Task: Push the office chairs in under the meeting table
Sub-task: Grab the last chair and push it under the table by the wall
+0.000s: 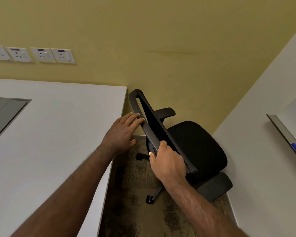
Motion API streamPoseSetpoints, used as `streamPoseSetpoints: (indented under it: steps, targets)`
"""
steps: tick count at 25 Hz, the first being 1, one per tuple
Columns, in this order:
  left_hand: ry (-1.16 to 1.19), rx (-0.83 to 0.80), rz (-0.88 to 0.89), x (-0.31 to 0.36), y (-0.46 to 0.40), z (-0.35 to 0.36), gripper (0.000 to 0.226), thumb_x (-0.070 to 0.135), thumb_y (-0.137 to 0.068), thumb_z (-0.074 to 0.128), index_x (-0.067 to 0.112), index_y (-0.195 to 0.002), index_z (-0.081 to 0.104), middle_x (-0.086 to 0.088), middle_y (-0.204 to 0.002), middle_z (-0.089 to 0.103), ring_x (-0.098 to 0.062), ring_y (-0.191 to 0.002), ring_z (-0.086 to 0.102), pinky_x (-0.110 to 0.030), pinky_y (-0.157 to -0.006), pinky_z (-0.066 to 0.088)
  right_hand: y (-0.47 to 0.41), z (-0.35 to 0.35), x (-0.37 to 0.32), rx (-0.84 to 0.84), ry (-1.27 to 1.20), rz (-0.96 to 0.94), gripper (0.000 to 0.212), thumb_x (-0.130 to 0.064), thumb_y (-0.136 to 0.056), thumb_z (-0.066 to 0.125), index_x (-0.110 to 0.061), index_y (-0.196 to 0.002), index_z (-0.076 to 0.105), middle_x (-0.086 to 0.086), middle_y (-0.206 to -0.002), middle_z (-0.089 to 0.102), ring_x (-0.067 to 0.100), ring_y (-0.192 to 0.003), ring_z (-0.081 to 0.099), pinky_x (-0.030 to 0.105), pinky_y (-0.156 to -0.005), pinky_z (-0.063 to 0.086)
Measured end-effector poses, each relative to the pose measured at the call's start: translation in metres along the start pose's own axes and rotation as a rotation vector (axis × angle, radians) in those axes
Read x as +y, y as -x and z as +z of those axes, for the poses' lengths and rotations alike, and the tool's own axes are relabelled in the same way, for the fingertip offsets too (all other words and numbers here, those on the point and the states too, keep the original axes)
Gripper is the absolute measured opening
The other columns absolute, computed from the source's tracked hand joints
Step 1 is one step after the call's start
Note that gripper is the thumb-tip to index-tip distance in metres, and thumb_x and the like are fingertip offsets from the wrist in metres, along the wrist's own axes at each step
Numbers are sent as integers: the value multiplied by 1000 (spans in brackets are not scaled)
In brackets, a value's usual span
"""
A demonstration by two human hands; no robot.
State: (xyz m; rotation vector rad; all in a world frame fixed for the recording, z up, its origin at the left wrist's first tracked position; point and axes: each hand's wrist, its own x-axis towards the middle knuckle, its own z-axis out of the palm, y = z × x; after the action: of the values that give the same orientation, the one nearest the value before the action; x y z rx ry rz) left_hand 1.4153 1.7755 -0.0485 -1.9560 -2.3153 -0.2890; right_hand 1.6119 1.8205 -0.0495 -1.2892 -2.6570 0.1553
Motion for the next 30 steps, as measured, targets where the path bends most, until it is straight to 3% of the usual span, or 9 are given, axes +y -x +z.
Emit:
streamPoseSetpoints:
  steps: [3,5,7,9,12,14,25,30]
  targets:
    - [-39,-43,61,3,-15,8,79,33,-80,68,30,-146,24,0,-157,16,-22,-144,1,-39,-113,5,0,-5,7,-14,1,52,43,-57,-90,44,-15,-97,54,-1,-76,62,12,-60,61,25,-43,46]
    - [-6,-38,97,9,-23,11,67,28,-79,71,25,-137,39,-2,-153,29,-24,-144,6,-41,-115,9,5,-8,14,-21,3,62,42,-57,-90,44,-17,-93,55,-2,-72,62,12,-58,61,27,-43,49]
    - [38,-14,130,18,-29,13,48,24,-77,72,20,-121,53,-5,-133,52,-27,-138,26,-43,-115,17,13,-10,23,-34,8,63,38,-55,-89,48,-18,-93,56,-2,-74,63,13,-61,63,27,-44,50]
    - [55,16,143,29,-32,12,30,21,-75,71,20,-102,59,-3,-104,61,-25,-115,47,-42,-111,24,20,-14,32,-55,18,57,34,-50,-88,53,-17,-96,56,-1,-79,65,15,-67,65,29,-47,51]
    - [58,-7,133,47,-31,8,13,15,-70,67,23,-80,61,4,-78,58,-17,-81,47,-33,-91,38,33,-18,46,-72,28,40,32,-47,-87,56,-16,-96,57,0,-79,65,16,-67,65,30,-49,51]
    - [40,-71,121,61,-28,6,12,16,-68,65,23,-77,63,5,-75,61,-16,-77,45,-29,-76,36,42,-21,58,-77,19,27,31,-47,-86,57,-17,-93,58,-1,-75,64,15,-63,64,30,-48,52]
    - [-33,-191,-12,164,23,-2,20,23,-61,61,27,-79,69,10,-76,65,-13,-76,56,-30,-79,42,100,-49,147,-115,14,-125,32,-51,-82,57,-19,-87,59,-2,-72,62,19,-63,63,29,-47,48]
    - [-44,-200,-87,186,55,-8,18,24,-62,64,27,-79,70,11,-74,66,-12,-74,59,-27,-72,43,120,-54,161,-126,14,-250,28,-47,-82,56,-19,-85,59,-1,-68,60,21,-60,61,29,-46,42]
